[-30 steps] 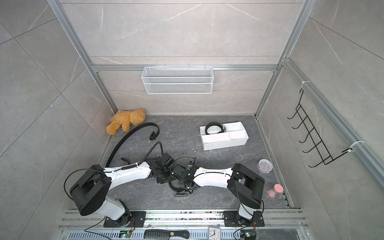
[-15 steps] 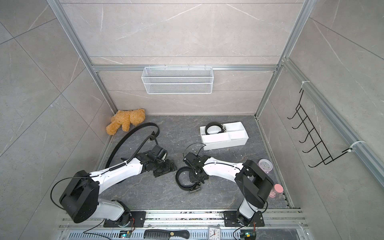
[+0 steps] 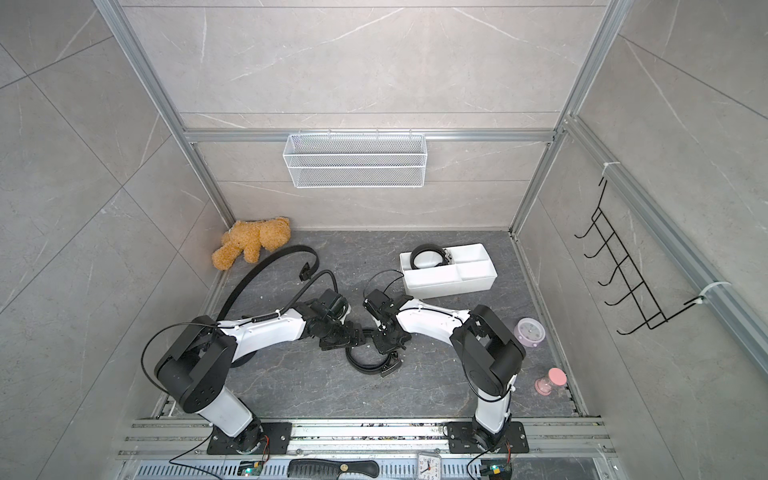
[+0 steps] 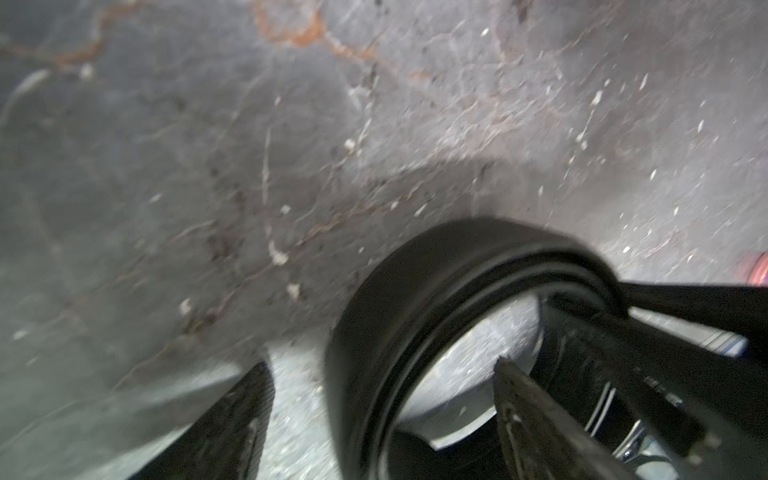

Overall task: Place the belts into the storage roll
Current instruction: Pick up the belt from the center of the board.

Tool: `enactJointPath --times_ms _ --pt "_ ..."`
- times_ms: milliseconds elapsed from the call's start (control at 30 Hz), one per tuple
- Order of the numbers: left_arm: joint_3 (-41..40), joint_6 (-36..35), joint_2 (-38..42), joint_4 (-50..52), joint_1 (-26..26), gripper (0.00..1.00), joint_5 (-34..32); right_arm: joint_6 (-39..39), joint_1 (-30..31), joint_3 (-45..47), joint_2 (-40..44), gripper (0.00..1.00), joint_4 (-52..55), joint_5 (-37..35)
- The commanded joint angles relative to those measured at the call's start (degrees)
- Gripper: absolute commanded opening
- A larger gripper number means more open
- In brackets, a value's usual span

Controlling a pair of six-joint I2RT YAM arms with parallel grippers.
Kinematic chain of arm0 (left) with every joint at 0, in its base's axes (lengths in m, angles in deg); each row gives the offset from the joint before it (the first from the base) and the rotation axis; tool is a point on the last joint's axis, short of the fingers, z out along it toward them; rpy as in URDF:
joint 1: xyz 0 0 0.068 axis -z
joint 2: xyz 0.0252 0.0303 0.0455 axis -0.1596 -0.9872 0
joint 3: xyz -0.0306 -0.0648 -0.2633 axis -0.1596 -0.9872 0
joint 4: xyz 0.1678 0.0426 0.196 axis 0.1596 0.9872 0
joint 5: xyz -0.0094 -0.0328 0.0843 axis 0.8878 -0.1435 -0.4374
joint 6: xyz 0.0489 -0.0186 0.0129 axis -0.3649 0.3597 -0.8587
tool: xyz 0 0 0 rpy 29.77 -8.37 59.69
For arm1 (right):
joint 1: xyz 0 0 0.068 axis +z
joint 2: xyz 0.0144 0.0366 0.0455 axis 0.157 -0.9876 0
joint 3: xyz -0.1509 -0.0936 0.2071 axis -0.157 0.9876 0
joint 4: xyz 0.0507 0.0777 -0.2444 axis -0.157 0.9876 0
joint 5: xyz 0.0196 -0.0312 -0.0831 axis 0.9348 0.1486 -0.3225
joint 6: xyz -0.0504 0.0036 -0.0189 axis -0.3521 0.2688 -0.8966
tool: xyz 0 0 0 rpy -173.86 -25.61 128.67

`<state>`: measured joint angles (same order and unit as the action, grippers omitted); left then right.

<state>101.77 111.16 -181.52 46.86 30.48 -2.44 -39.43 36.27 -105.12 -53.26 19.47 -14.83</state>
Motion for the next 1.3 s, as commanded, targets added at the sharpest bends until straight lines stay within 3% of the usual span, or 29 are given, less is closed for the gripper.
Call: enactJointPath --times_ms 0,233,467,500,633,800,1167,1267 --pt "2.9 -3.4 -4.1 -0.2 0.6 0.76 0.7 -3.4 0.1 -2.3 -1.8 0.0 1.7 1.6" --pt "5.3 -5.4 -9.7 2.4 1.9 0.52 0.9 -4.8 0.1 -2.8 -1.1 0.0 1.8 1.1" --pt "1.8 -4.7 -8.2 3.4 3.7 0.0 -2.3 -4.4 -0.6 -2.7 -2.0 0.0 1.2 1.4" --pt "1.5 -4.5 -7.9 3.6 4.0 0.0 -2.8 -4.3 -0.7 -2.7 -2.1 0.01 1.1 1.4" --pt "1.7 -4.7 -6.8 5.9 5.3 0.0 -5.9 -4.5 -1.6 -2.6 -1.9 0.19 1.7 1.5" --pt "3.6 -5.7 -6.9 10.2 5.7 0.0 -8.9 -5.2 -3.5 -2.3 -1.2 0.54 4.7 -0.3" --pt "5.7 -4.1 -6.5 13.7 8.3 0.0 -13.8 -1.9 -5.5 1.6 4.0 0.81 5.4 -1.4" --pt "5.9 -3.0 -7.1 13.3 9.2 0.0 -14.2 -0.6 -5.7 1.8 4.2 0.82 5.6 1.0"
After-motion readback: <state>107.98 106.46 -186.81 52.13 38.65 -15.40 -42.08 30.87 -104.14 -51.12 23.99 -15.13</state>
